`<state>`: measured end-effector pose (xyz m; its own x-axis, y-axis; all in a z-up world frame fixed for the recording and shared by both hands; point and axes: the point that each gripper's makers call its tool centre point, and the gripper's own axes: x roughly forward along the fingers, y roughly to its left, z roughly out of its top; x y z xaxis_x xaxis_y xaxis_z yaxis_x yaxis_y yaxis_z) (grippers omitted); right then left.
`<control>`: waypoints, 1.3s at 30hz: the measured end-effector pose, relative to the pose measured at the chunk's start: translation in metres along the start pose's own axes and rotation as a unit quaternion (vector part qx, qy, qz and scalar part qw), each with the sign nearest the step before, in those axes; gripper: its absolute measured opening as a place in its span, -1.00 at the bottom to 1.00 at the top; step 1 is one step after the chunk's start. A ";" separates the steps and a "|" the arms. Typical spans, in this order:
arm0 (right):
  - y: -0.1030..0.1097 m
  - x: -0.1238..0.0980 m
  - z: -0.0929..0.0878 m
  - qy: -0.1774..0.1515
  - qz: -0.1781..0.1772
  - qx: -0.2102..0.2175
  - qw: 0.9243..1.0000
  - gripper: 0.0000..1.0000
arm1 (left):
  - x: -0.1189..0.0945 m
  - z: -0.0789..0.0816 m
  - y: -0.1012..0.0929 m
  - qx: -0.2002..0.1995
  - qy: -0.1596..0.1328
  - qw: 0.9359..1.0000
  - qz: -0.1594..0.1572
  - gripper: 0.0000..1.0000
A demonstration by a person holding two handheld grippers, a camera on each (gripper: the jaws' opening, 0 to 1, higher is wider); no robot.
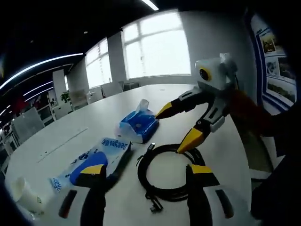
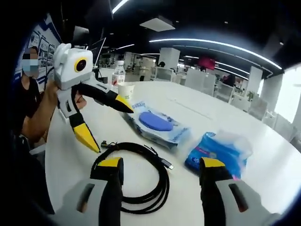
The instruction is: Arrange the tabletop items into an orderly group along one side of the table until the central work area is clear of visible clutter.
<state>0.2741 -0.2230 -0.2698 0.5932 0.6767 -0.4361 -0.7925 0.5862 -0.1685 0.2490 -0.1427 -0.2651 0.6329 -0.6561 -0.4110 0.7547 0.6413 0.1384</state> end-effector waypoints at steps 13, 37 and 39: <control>0.001 0.005 -0.003 0.004 -0.004 -0.004 1.000 1.00 | -0.013 0.007 -0.003 0.003 -0.020 0.999 -0.025 1.00; -0.004 -0.007 0.008 -0.014 -0.017 0.001 1.000 1.00 | -0.034 0.011 0.014 -0.013 -0.041 0.999 -0.009 1.00; -0.002 -0.009 0.010 -0.017 -0.015 -0.001 1.000 1.00 | -0.037 0.010 0.016 -0.014 -0.041 0.999 -0.005 1.00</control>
<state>0.2720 -0.2260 -0.2572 0.6214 0.6738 -0.3998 -0.7743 0.6060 -0.1823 0.2398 -0.1122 -0.2390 0.6383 -0.6918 -0.3377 0.7565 0.6450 0.1087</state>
